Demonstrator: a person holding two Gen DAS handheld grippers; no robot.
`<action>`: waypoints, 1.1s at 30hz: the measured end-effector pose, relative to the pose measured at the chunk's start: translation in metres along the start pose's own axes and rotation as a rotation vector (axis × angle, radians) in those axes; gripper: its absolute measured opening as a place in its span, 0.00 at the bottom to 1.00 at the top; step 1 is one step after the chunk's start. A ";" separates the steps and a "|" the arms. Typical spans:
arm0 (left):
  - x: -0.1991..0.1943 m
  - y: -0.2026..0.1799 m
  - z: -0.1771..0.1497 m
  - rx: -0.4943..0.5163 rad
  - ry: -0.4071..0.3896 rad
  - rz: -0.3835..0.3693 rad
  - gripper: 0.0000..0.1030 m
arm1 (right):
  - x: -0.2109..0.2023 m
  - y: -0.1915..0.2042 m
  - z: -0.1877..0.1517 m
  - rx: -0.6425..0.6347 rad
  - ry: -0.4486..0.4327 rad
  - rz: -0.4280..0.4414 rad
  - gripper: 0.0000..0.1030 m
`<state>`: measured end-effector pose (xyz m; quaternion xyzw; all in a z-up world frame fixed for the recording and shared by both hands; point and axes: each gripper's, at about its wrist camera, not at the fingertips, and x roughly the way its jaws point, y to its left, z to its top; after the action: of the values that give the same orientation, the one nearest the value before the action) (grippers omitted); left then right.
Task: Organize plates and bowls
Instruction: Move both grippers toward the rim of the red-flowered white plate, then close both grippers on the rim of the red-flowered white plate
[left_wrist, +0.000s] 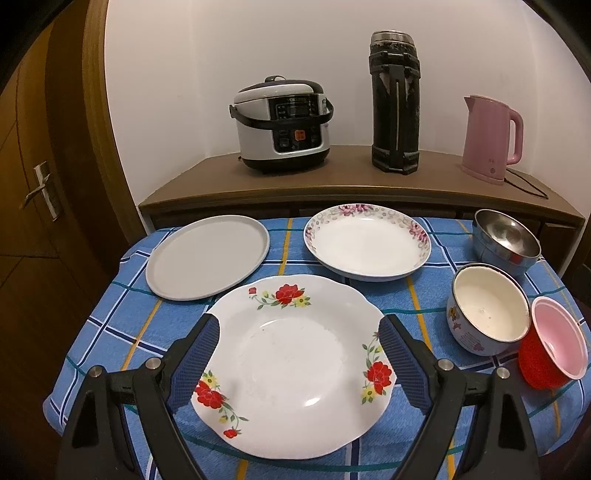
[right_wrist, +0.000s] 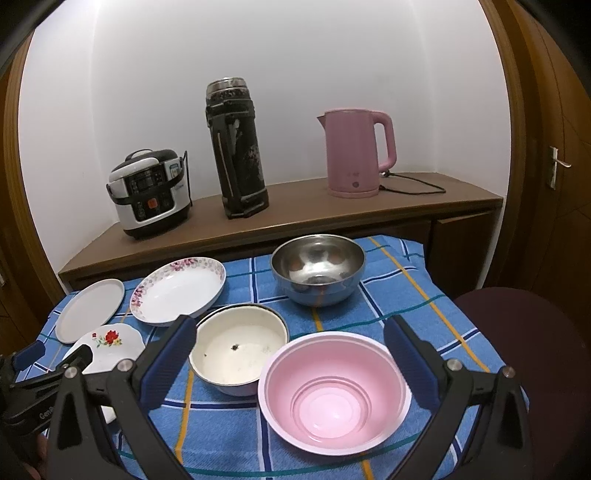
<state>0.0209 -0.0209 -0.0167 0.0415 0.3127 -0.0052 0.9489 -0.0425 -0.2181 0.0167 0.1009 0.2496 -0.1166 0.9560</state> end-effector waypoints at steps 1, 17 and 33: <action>0.001 -0.001 0.000 0.001 0.001 0.000 0.87 | 0.001 0.000 0.000 -0.002 -0.002 -0.001 1.00; 0.015 -0.013 0.010 0.023 0.015 -0.010 0.87 | 0.011 0.000 0.009 -0.031 -0.014 -0.014 1.00; 0.029 -0.026 0.014 0.043 0.034 -0.031 0.87 | 0.021 -0.014 0.014 -0.037 -0.009 -0.041 1.00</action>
<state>0.0519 -0.0476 -0.0250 0.0571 0.3290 -0.0261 0.9423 -0.0223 -0.2386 0.0158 0.0775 0.2496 -0.1317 0.9562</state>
